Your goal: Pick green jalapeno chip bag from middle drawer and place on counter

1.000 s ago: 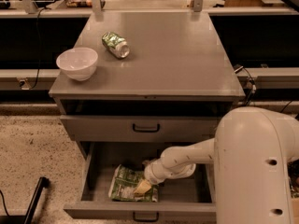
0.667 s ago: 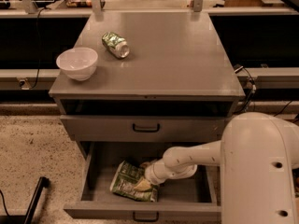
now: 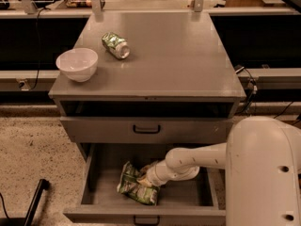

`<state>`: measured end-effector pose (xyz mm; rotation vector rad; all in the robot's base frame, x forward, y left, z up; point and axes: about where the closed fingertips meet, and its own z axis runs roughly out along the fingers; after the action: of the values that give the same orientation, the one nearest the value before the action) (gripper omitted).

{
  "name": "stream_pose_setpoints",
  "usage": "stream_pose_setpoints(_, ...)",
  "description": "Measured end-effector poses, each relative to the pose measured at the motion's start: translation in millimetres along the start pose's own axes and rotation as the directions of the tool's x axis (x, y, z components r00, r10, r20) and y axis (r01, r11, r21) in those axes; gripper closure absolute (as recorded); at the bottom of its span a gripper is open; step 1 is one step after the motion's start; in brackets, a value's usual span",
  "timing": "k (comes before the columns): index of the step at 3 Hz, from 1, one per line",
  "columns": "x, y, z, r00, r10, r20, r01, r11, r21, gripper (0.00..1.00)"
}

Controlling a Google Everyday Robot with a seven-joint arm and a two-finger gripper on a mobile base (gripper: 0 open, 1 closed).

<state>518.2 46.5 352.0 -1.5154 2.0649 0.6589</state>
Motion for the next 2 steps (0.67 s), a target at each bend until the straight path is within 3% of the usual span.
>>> stream_pose_setpoints(1, -2.2, 0.5, -1.8, 1.000, -0.001, 0.008, 0.001, 1.0000, -0.002, 1.00)
stream_pose_setpoints(2, -28.6, 6.9, -18.9, 0.989, -0.016, 0.149, 0.021, 0.9993, -0.031, 1.00)
